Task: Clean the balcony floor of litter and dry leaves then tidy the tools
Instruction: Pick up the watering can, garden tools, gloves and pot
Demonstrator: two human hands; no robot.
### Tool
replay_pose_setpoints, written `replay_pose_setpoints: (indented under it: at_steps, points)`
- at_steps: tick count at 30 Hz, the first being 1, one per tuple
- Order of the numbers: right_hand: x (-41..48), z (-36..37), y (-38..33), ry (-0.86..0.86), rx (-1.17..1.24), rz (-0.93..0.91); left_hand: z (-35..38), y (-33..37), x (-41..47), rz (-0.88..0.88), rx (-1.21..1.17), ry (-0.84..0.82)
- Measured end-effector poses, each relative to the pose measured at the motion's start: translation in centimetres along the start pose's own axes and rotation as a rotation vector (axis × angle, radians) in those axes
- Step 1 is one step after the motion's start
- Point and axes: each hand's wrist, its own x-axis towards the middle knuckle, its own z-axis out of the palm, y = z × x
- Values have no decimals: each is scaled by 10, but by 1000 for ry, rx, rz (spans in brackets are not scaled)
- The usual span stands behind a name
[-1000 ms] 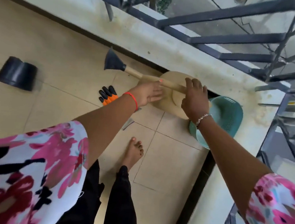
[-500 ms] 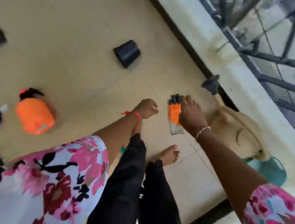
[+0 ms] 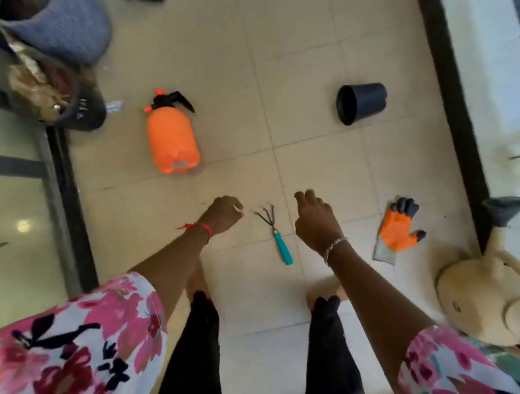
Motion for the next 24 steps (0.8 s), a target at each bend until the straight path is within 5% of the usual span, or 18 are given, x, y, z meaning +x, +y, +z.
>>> replay_pose_setpoints:
  at_steps: [8, 18, 24]
  points:
    - [22, 12, -139, 142, 717, 422, -109, -79, -41, 122, -74, 5]
    - [126, -46, -210, 158, 798, 448, -228, -116, 25, -76, -298, 208]
    - [219, -58, -225, -29, 628, 404, -278, -124, 111, -188, -415, 196]
